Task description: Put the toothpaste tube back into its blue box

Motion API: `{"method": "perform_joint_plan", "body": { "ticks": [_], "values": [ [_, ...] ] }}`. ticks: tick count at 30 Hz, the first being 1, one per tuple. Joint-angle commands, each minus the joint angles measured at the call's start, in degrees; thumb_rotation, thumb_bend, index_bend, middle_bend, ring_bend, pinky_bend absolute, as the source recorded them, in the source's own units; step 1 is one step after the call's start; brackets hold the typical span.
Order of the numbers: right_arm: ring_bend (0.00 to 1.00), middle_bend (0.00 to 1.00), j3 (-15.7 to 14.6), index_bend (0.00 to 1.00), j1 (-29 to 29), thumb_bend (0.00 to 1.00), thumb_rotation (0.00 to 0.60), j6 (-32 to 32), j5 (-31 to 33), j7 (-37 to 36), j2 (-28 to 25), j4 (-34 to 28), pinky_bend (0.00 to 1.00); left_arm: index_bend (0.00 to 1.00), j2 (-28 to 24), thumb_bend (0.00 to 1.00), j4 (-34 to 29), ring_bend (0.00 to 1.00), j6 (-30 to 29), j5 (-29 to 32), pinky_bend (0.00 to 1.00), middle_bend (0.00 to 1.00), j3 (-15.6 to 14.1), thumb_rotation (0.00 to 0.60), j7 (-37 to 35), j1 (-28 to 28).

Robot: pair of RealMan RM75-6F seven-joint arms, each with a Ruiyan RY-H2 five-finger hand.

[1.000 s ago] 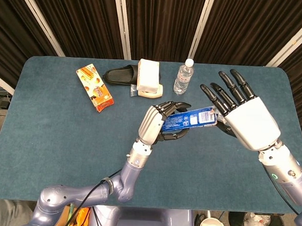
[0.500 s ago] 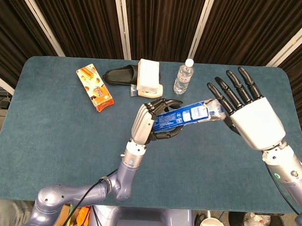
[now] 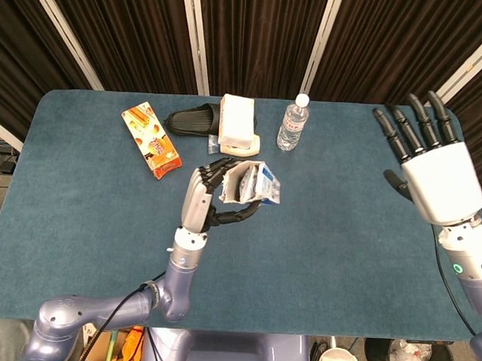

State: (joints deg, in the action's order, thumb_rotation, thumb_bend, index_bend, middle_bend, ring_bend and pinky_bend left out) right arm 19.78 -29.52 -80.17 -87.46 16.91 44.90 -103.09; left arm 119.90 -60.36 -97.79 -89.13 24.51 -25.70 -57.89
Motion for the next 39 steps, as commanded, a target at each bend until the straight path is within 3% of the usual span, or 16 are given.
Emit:
{"method": "perform_joint_plan", "body": {
  "ticks": [1, 17, 25, 31, 34, 39],
  "values": [
    [0.0, 0.17, 0.38, 0.0, 0.54, 0.16, 0.6, -0.33, 2.01, -0.51, 0.67, 0.71, 0.0, 0.28, -2.56, 0.44, -1.72, 0.43, -0.25, -0.39, 0.54, 0.44, -2.22, 0.6, 0.0, 2.78],
    [0.0, 0.17, -0.33, 0.0, 1.88, 0.16, 0.6, -2.2, 1.72, -1.2, 1.79, -0.07, 0.0, 0.32, -15.95, 0.44, -0.9, 0.46, 7.43, -3.74, 0.54, 0.48, -18.21, 0.6, 6.66, 13.53],
    [0.0, 0.17, -0.35, 0.0, 2.11, 0.16, 0.6, -2.58, 1.1, -0.19, 1.34, -1.5, 0.0, 0.33, -18.34, 0.44, 0.12, 0.47, 9.45, -3.84, 0.54, 0.48, -24.19, 0.6, 8.82, 18.95],
    [0.0, 0.17, -0.4, 0.0, 2.37, 0.16, 0.6, -2.76, 1.28, 0.19, 1.4, -2.67, 0.0, 0.33, -19.32, 0.44, 0.31, 0.47, 14.02, -2.03, 0.54, 0.49, -25.95, 0.6, 13.26, 21.04],
    [0.0, 0.17, -0.49, 0.0, 2.2, 0.16, 0.6, -2.52, 1.0, 1.18, 1.52, -3.19, 0.0, 0.28, -18.89, 0.43, -0.5, 0.43, 17.71, -0.06, 0.5, 0.44, -25.74, 0.6, 16.8, 21.36],
    [0.0, 0.17, -0.72, 0.0, 2.19, 0.16, 0.6, -1.96, 1.43, 2.12, 1.72, -3.79, 0.0, 0.13, -17.47, 0.32, -3.11, 0.2, 21.9, 3.08, 0.23, 0.22, -24.03, 0.6, 22.21, 21.3]
  ]
}}
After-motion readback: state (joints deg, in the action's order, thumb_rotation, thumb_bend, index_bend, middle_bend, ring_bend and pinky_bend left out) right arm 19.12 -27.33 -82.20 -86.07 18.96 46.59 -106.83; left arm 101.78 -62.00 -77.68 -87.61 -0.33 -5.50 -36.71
